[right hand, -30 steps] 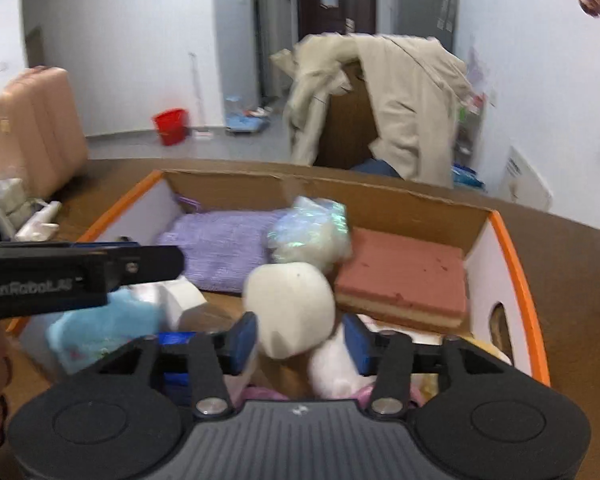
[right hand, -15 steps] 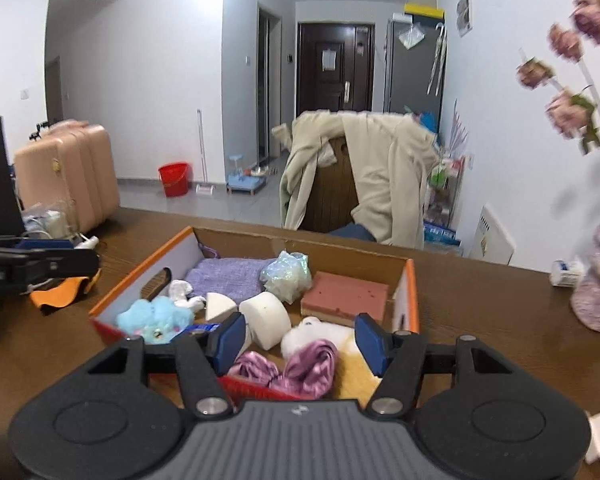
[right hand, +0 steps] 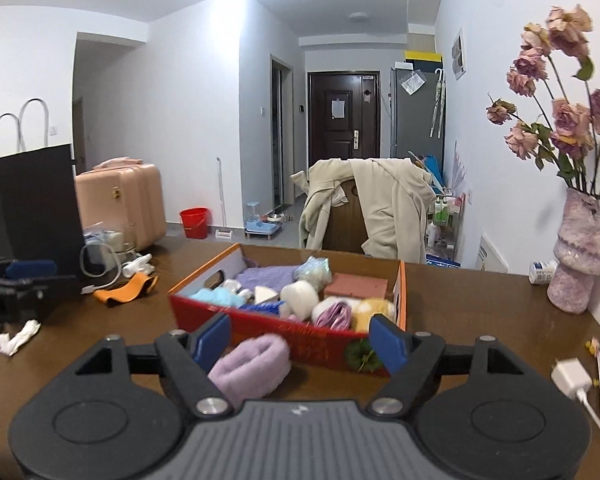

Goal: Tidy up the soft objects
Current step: 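Move the right gripper back to the lilac fuzzy sock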

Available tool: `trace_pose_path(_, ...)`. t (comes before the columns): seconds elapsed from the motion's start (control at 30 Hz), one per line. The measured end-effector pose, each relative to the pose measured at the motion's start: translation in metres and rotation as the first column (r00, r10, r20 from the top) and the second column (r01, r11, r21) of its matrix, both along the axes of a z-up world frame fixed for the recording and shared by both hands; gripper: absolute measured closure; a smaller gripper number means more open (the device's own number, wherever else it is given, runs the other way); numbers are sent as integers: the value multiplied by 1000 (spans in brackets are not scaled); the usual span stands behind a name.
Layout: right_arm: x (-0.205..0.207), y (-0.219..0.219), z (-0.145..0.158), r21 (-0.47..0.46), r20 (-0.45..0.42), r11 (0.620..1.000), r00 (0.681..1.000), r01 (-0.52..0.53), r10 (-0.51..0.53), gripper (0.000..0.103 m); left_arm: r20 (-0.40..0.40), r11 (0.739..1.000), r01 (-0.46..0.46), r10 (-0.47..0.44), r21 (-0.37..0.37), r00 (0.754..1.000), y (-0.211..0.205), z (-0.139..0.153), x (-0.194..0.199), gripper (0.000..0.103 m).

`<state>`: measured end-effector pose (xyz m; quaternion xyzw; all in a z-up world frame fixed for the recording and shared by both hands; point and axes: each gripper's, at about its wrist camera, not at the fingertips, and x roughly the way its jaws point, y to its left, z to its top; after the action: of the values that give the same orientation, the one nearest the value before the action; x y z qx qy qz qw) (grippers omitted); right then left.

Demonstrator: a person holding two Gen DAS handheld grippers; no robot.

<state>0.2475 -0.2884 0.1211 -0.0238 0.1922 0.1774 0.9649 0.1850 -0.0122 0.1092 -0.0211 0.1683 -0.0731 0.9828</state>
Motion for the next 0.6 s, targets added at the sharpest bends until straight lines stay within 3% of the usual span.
trace_pose_path(0.17, -53, 2, -22, -15, 62, 1000, 998, -1, 1, 18, -29, 999, 3, -4, -32, 1000, 1, -19, -34, 12)
trace_pose_path(0.27, -73, 1, -36, -21, 53, 1000, 998, -13, 15, 13, -56, 999, 1, -3, -32, 998, 2, -28, -39, 12)
trace_pose_path(0.37, -81, -8, -45, 48, 19, 999, 1000, 22, -23, 13, -68, 1000, 7, -9, -26, 998, 0, -32, -38, 12)
trace_pose_path(0.6, -80, -17, -56, 59, -12, 996, 998, 68, -68, 13, -96, 999, 39, -41, -30, 995, -10, -42, -29, 12)
